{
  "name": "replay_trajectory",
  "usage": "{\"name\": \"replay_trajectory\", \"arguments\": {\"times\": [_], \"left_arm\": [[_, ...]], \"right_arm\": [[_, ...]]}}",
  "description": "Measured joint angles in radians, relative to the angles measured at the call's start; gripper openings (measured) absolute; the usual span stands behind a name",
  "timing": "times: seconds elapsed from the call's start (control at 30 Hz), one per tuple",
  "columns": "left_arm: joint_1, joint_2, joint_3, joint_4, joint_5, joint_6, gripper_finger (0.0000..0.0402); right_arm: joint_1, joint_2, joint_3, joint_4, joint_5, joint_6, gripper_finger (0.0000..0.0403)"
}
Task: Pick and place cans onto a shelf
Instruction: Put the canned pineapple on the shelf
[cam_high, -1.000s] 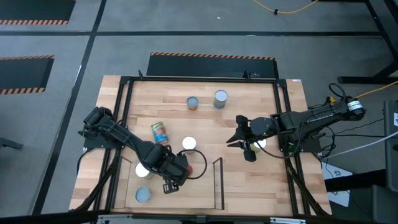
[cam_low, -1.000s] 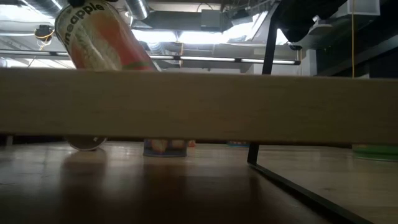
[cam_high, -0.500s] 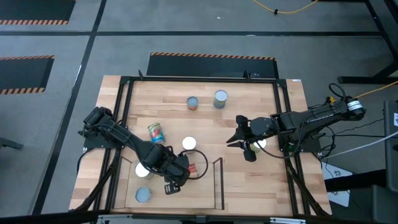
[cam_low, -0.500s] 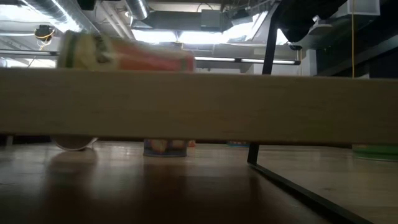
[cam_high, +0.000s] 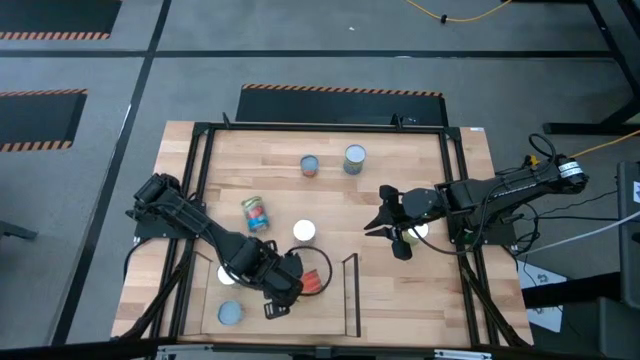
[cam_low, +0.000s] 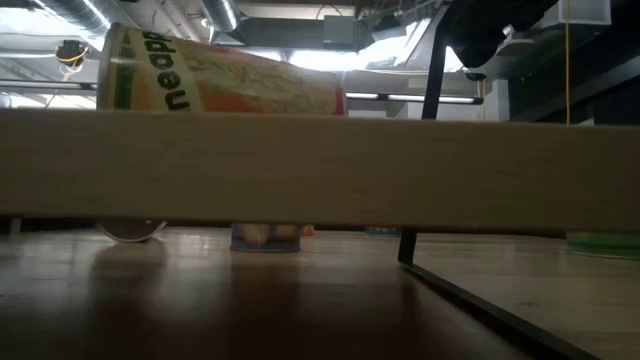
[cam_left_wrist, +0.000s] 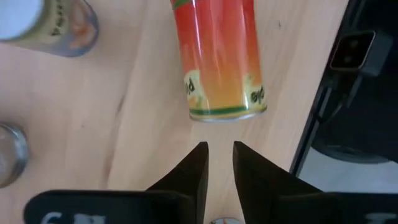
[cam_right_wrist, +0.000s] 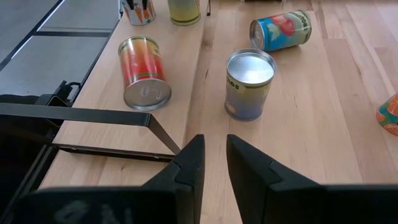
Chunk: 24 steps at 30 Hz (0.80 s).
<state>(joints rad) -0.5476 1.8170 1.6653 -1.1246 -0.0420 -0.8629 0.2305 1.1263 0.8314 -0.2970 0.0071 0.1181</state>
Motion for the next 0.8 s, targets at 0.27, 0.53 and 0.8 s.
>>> {"name": "replay_trajectory", "arguments": {"times": [0.27, 0.53, 0.8], "left_arm": [[-0.061, 0.084, -0.002, 0.121, 0.014, -0.022, 0.0056], [-0.055, 0.133, -0.001, 0.223, 0.011, 0.007, 0.0045], [-0.027, 0.136, -0.001, 0.224, 0.006, 0.077, 0.0045]], "right_arm": [[0.0, 0.0, 0.0, -0.002, 0.0, -0.021, 0.0072], [0.0, 0.0, 0.0, 0.0, -0.001, -0.022, 0.0072], [0.0, 0.0, 0.0, -0.001, -0.001, -0.022, 0.0072]]}}
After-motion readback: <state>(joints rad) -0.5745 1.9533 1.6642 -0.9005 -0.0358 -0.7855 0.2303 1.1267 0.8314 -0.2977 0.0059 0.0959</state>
